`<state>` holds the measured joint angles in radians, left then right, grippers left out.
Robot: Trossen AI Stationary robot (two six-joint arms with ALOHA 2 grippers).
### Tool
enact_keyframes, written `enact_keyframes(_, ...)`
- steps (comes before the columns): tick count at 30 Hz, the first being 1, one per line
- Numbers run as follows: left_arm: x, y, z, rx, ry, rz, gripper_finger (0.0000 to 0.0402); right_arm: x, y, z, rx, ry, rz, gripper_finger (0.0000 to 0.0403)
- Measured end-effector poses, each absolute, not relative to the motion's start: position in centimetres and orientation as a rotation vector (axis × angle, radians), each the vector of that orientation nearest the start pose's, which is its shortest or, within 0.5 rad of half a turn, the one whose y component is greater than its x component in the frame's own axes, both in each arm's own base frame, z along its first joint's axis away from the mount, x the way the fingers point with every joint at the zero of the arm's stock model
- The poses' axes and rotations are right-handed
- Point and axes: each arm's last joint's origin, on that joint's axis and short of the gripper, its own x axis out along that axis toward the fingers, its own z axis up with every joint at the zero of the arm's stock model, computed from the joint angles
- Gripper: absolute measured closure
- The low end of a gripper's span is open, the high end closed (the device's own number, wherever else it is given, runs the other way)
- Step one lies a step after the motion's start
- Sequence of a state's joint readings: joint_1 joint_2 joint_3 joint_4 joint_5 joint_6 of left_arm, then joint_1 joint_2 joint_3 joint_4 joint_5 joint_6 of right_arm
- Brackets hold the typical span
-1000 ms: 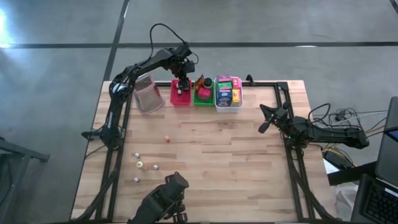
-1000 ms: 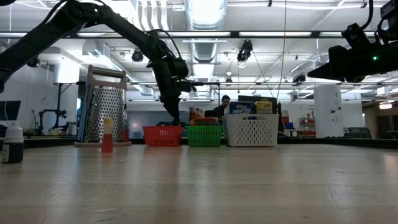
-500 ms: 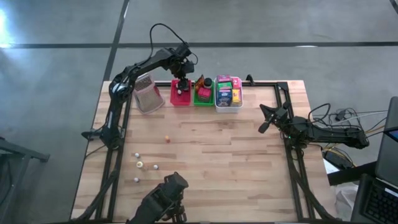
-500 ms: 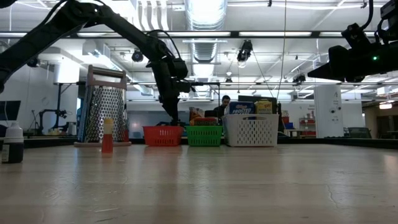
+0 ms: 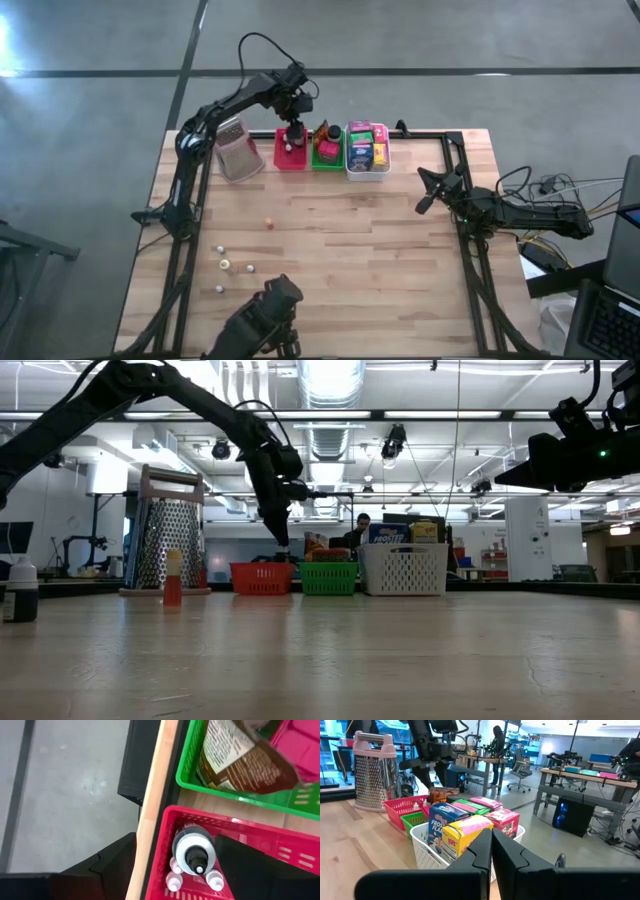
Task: Pick & Place Kitchen Items
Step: Put the large black food coloring bottle into the red bin, then put the large yellow food coloring bottle into the red bin
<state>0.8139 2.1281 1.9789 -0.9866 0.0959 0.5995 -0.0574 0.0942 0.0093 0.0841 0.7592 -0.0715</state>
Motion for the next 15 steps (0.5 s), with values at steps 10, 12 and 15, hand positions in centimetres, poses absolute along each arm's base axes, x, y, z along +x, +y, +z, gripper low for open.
enact_keyframes(10, 30.9, 32.3, 28.9, 0.003, 1.174, 0.299, 0.0129, 9.4, -2.5, 16.7, -0.068, 0.03, -0.816, 0.0394)
enact_keyframes(12, 30.5, 31.9, 29.7, -0.03, 1.199, 0.295, 0.0129, 9.4, -2.5, 16.7, -0.068, 0.03, -0.816, 0.0394)
enact_keyframes(15, 30.0, 31.1, 31.1, -0.088, 1.239, 0.29, 0.0129, 9.4, -2.5, 16.7, -0.068, 0.03, -0.816, 0.0394)
